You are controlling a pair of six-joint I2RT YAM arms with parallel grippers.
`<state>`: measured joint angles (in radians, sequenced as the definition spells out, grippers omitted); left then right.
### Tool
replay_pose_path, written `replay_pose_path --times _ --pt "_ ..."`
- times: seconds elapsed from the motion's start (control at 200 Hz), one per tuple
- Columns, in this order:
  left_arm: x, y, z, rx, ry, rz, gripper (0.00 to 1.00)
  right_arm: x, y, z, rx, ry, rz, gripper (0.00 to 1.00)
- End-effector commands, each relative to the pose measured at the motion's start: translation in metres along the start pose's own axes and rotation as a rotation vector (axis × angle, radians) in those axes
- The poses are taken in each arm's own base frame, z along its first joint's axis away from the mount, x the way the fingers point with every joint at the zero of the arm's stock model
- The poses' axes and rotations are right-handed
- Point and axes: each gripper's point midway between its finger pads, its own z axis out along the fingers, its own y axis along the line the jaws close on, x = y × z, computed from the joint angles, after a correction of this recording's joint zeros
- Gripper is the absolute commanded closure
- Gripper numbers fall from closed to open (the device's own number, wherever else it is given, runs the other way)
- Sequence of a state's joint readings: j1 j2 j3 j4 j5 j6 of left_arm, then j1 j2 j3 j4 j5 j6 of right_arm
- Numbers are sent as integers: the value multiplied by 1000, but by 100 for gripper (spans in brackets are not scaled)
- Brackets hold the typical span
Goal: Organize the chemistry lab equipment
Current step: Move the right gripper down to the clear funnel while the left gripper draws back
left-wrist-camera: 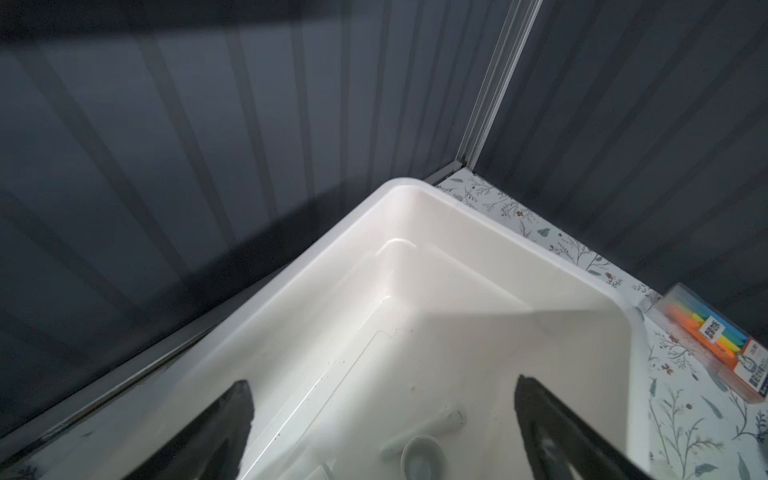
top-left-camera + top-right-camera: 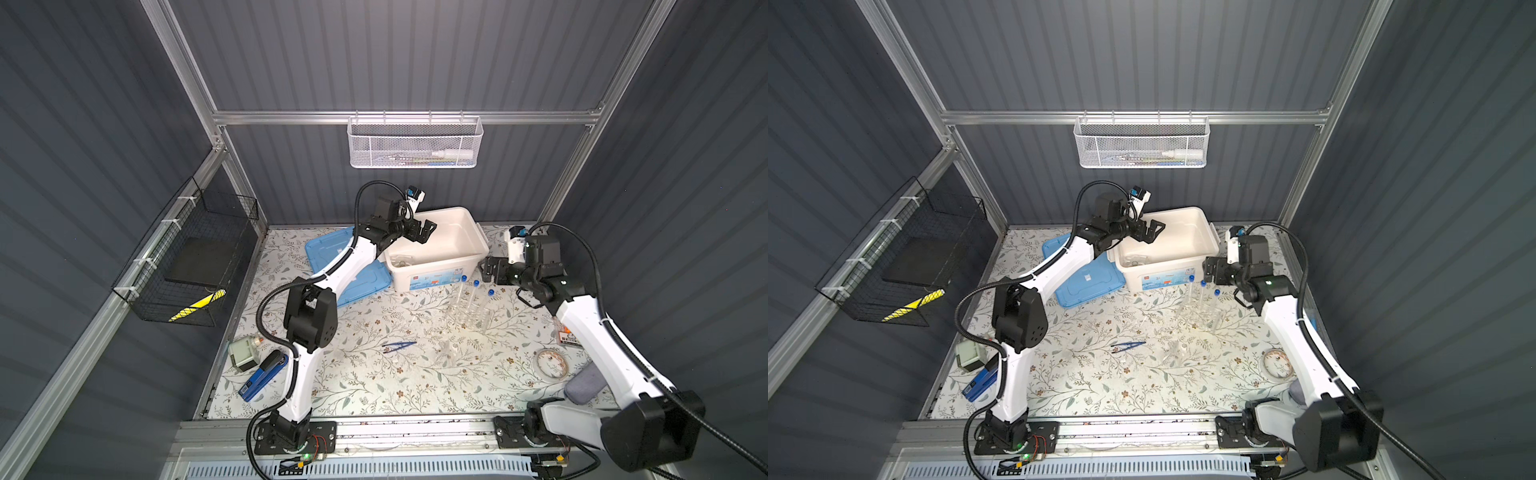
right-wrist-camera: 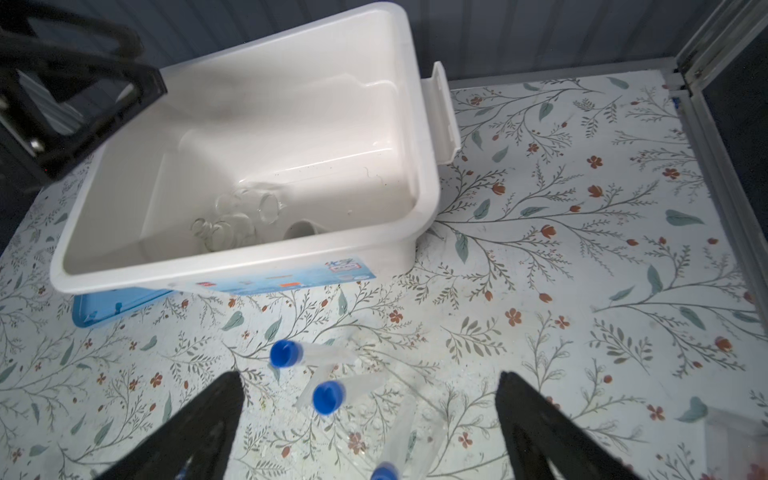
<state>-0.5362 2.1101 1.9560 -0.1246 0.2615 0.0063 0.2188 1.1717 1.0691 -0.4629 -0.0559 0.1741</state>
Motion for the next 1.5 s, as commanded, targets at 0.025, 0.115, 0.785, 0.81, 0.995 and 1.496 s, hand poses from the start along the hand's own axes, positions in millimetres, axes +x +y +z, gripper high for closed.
replay_pose_path --times 0.025,0.115,0.785,0.81,0.995,1.496 --pt "-21 -7 -33 -35 -63 15 0 22 7 -22 67 -1 -38 4" --pt "-19 -9 -51 -53 -80 -6 0 37 16 -33 86 -16 -60 6" --pt "85 0 -138 -261 -1 -205 0 193 107 -47 45 90 -298 22" --pt "88 0 -141 -266 2 -206 0 198 109 -45 49 99 -312 23" --pt "115 -3 -158 -283 47 -222 0 233 116 -34 25 170 -329 35" --pt "160 -4 -169 -308 106 -275 0 266 99 -20 3 211 -325 48"
